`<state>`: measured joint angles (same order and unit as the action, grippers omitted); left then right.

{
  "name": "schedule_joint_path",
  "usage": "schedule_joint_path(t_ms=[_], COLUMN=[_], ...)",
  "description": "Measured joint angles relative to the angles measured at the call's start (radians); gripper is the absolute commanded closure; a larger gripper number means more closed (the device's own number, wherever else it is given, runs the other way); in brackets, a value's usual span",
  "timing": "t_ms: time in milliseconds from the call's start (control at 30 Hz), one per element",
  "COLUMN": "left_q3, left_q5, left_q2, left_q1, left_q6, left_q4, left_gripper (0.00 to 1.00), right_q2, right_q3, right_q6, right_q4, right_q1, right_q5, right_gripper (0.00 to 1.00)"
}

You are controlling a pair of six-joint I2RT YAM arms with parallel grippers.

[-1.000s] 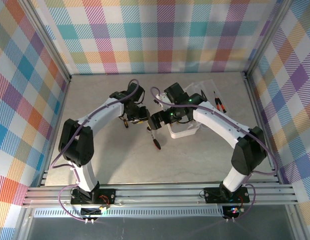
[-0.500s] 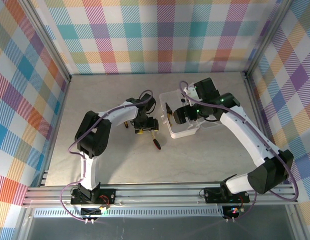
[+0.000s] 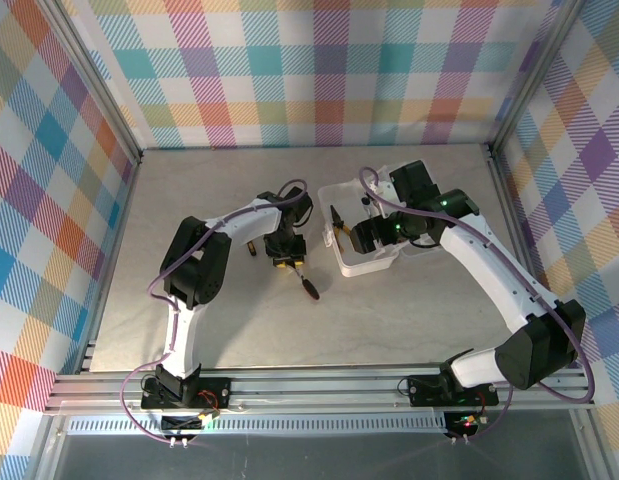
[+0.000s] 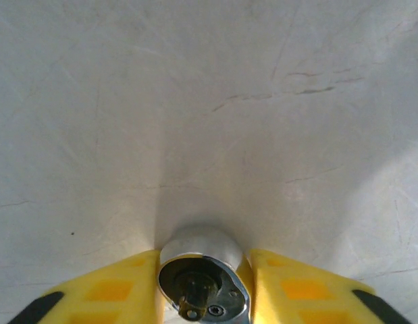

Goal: Pack the tool kit

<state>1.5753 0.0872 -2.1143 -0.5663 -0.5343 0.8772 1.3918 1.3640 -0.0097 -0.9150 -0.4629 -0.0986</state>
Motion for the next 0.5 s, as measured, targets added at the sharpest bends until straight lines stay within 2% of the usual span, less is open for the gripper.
schedule_joint_path(t_ms=[100,200,500], left_q3=[0.008,0.009,0.009], left_q5=[0.004,0.005,0.007], left_q2=[-0.004,-0.005,0.003], left_q1=[0.0,0.0,0.0], left_q6=[0.003,0.004,0.034], left_q4=[0.01,0.011,0.013], left_gripper=[0.81,0.98,1.0], right_q2=[0.0,0.0,0.0], right_q3=[0.0,0.0,0.0], right_q6=[-0.002,-0.003,-0.003], right_q4=[0.0,0.0,0.0], right_q1=[0.0,0.003,0.005], right_q5=[-0.003,-0.007,-0.024], right_gripper=[0.01,0.01,0.01])
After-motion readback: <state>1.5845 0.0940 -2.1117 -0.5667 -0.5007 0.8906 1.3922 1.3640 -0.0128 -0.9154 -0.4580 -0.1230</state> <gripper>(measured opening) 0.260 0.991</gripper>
